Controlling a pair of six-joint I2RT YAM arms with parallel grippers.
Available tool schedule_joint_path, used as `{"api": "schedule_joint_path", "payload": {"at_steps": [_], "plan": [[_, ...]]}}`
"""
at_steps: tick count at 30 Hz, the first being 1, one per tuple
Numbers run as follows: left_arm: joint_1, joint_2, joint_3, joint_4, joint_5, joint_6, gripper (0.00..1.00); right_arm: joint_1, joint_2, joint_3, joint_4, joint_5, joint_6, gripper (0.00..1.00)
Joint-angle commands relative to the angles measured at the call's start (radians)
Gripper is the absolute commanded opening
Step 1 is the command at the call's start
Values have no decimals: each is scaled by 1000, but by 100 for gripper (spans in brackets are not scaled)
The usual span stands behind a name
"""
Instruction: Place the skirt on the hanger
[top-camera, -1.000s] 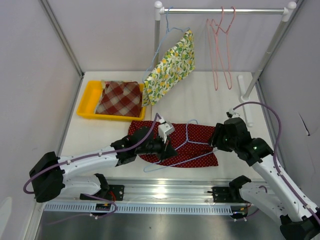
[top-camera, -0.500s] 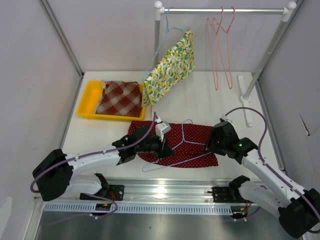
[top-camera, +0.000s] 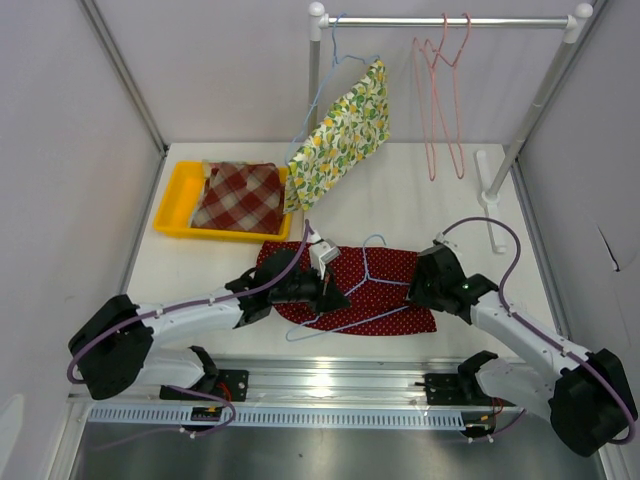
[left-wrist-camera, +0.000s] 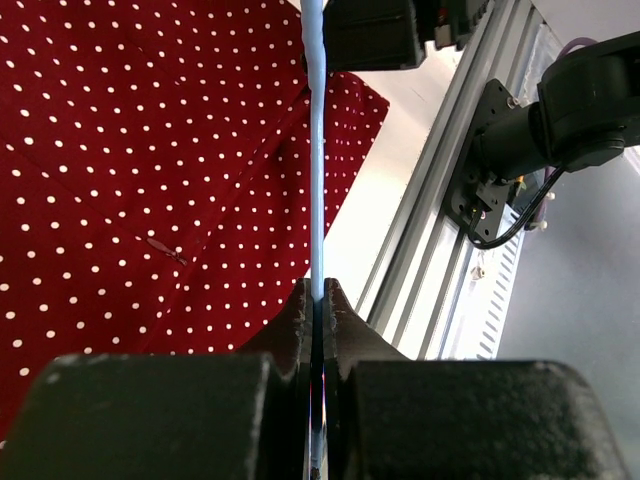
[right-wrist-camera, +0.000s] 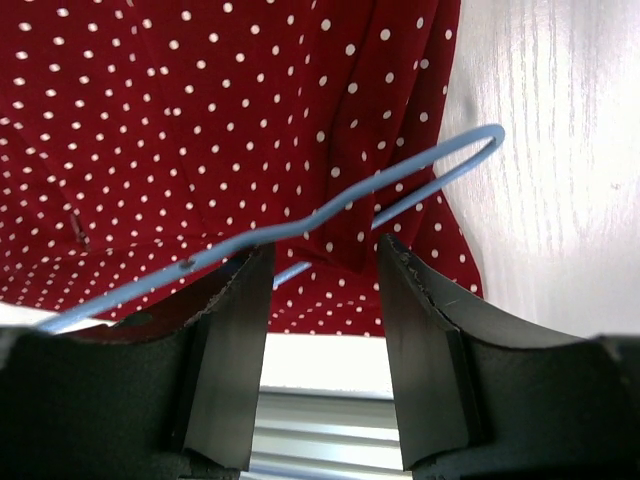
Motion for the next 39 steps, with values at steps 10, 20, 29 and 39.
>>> {"api": "schedule_joint_path", "payload": {"at_steps": [10, 20, 29, 39], "plan": [[14, 15, -33, 109, 22, -15, 0, 6, 31, 14, 58, 69, 12, 12], [71, 50, -62, 225, 31, -18, 0, 6, -19, 108, -45, 82, 7, 6], [101, 132, -64, 285, 63, -1, 0, 0, -29, 140, -79, 75, 4, 5], [170, 164, -88, 323, 40, 19, 0, -52, -65, 133, -110, 23, -6, 5]]}}
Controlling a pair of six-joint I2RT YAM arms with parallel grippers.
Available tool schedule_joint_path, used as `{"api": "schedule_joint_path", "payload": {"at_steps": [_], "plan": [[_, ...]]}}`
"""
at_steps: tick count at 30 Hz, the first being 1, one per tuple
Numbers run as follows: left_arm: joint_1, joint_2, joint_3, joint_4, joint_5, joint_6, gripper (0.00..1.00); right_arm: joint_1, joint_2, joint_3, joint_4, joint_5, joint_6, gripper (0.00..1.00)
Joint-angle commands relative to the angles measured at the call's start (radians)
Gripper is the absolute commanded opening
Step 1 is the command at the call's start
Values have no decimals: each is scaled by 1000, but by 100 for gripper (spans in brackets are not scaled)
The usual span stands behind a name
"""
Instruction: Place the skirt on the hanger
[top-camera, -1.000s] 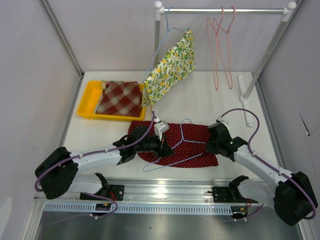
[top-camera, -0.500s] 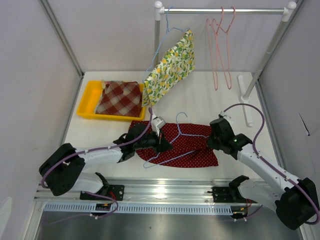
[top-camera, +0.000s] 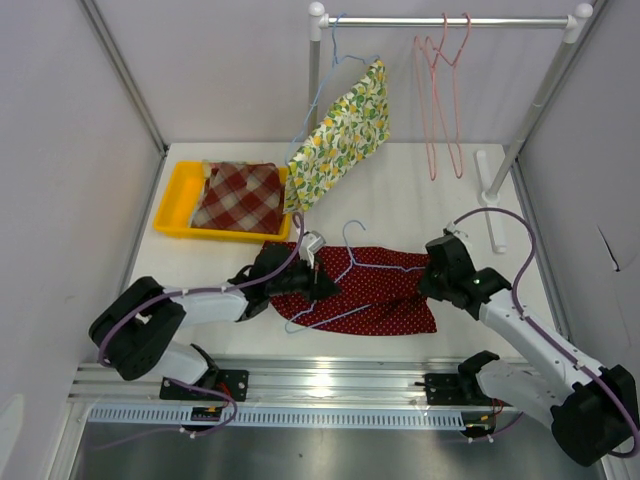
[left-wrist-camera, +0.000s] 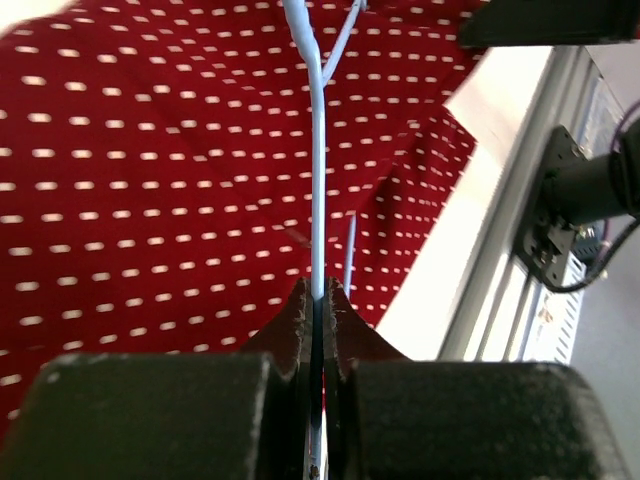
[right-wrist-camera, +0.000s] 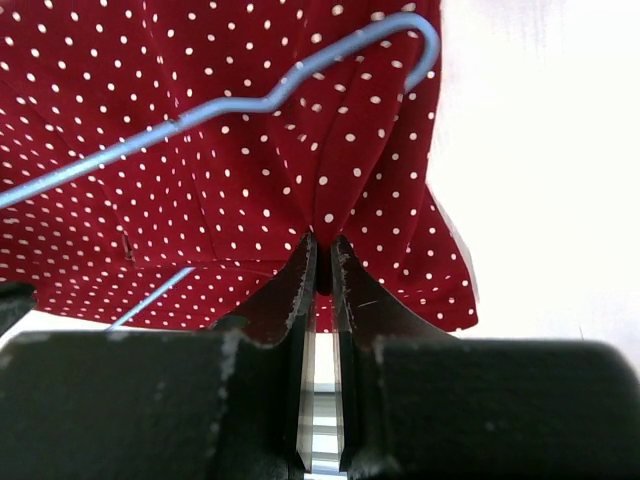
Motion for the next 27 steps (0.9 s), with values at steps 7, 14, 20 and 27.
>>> {"api": "schedule_joint_path", "payload": {"at_steps": [7, 14, 20, 27], "plan": [[81, 64, -13, 129, 37, 35, 0, -178, -37, 28, 7, -117, -57, 5], [85, 140, -7, 173, 31, 42, 0, -252, 5, 35, 32, -182, -71, 6], [92, 156, -23, 175, -37, 68, 0, -321, 29, 2, 45, -202, -89, 7], [97, 153, -19, 172, -77, 91, 0, -352, 55, -22, 73, -240, -97, 12]]}}
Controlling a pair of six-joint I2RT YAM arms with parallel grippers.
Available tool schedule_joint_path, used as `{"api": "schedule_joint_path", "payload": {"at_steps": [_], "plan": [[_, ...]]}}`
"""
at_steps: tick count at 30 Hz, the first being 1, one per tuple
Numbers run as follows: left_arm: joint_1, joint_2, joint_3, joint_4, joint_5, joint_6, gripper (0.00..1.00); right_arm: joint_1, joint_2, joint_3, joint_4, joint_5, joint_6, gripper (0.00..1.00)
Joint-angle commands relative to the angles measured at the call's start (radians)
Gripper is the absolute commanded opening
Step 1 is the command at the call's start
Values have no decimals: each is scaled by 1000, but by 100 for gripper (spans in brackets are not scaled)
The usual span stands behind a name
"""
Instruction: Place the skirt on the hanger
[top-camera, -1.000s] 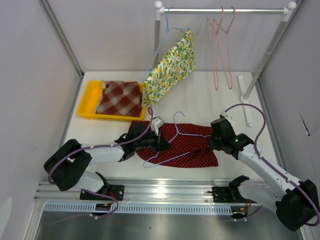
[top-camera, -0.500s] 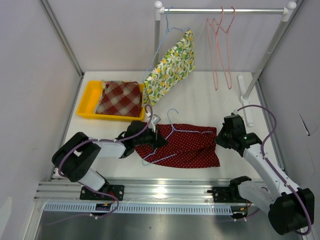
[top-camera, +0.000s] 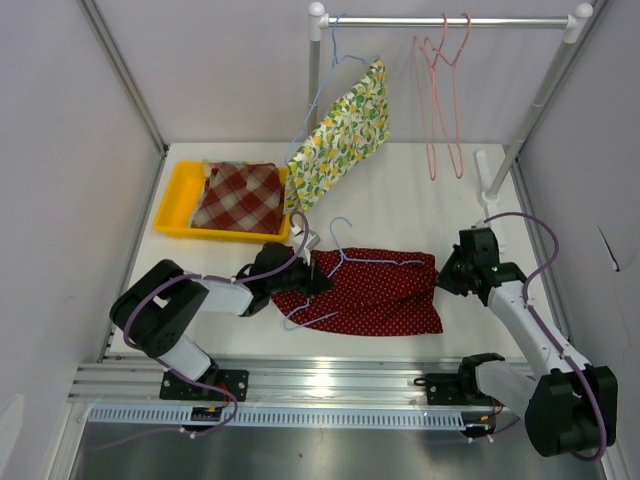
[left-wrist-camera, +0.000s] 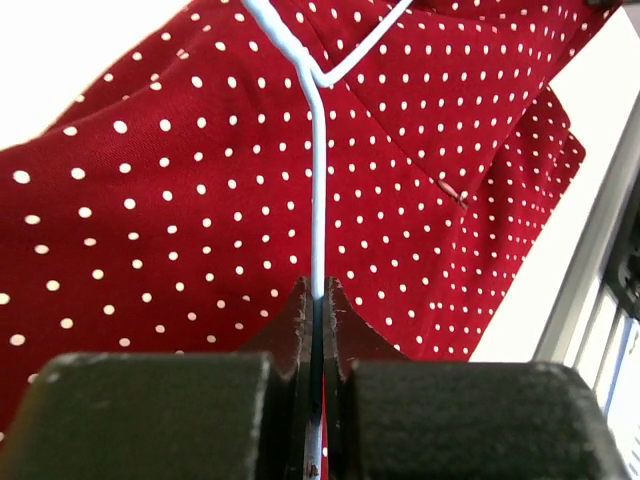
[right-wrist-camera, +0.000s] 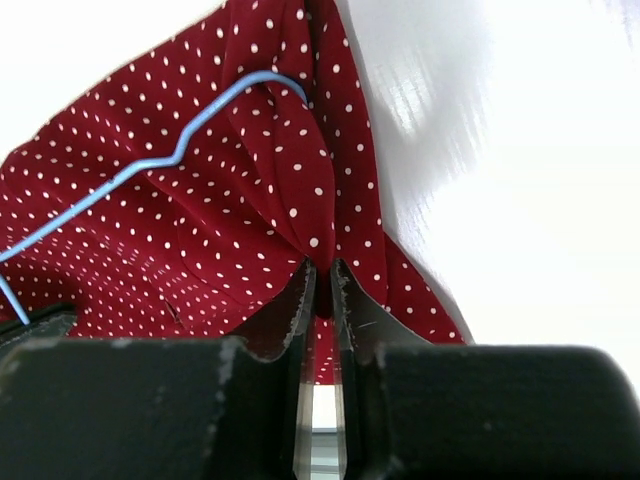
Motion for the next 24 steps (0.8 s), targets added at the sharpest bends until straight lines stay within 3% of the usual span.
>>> {"api": "schedule_joint_path", "payload": {"at_steps": [1, 8, 12, 14, 16, 18, 21, 24], "plan": [[16, -5, 1, 51, -54, 50, 0, -5, 17, -13, 38, -17, -25, 13], [17, -53, -10, 30, -169, 109, 0, -28, 32, -11, 40, -5, -37, 15], [17, -61, 2, 22, -160, 122, 0, -19, 18, -10, 35, -9, -43, 29], [17, -56, 7, 24, -146, 125, 0, 10, -6, -8, 27, 9, -43, 44], [16, -53, 8, 24, -135, 127, 0, 79, -35, -2, 10, 89, -40, 57], [16, -48, 7, 33, -128, 127, 0, 137, -55, 0, 13, 134, -19, 60], [16, -48, 1, 39, -118, 127, 0, 322, -103, -5, 76, 171, 13, 52], [16, -44, 4, 42, -108, 127, 0, 445, -101, -16, 219, 158, 20, 52]]}}
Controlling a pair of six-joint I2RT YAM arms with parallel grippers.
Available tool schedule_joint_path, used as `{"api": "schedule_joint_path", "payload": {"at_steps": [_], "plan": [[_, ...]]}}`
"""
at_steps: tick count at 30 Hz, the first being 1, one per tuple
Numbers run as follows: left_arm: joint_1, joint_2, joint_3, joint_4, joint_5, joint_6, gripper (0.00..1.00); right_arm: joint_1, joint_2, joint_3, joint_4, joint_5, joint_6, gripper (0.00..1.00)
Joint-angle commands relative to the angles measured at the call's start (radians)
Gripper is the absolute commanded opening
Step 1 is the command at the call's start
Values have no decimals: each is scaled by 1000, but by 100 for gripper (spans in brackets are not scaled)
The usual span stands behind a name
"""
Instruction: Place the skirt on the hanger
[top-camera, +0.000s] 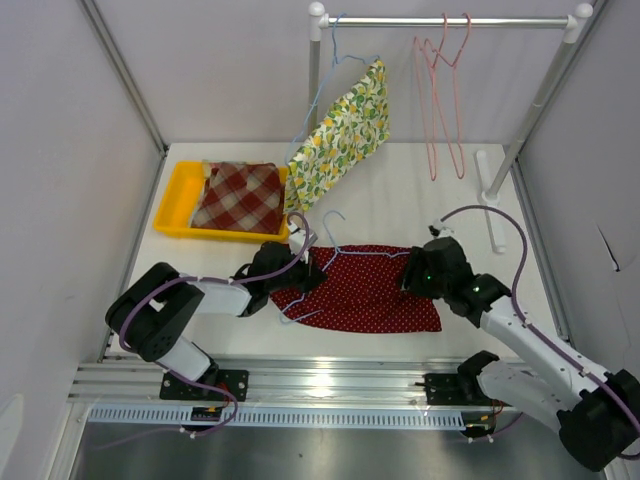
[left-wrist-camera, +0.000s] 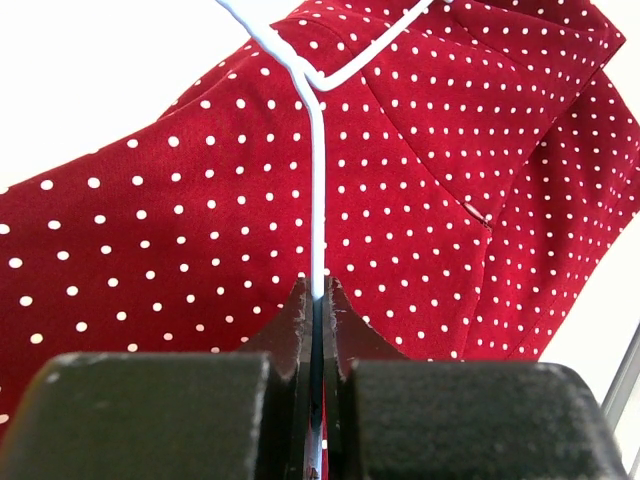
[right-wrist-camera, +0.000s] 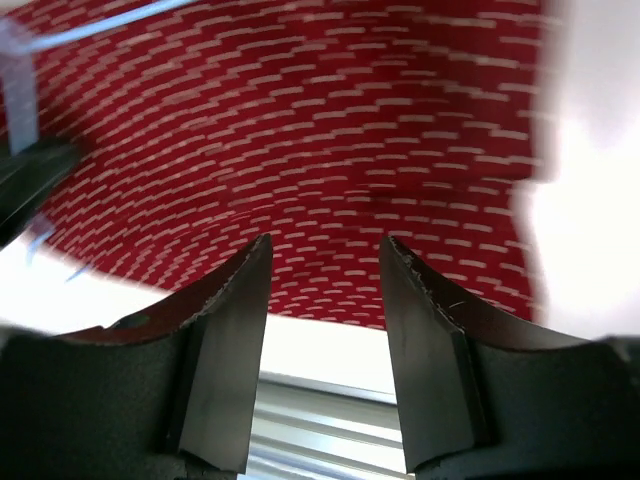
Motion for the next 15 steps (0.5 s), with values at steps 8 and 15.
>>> {"api": "schedule_joint_path", "payload": {"at_steps": [8, 15], "plan": [[10, 3, 39, 47, 45, 29, 0, 509, 268, 33, 538, 175, -86, 55], [10, 24, 54, 51, 73, 19, 0, 658, 516, 60, 819, 255, -202, 56]]}}
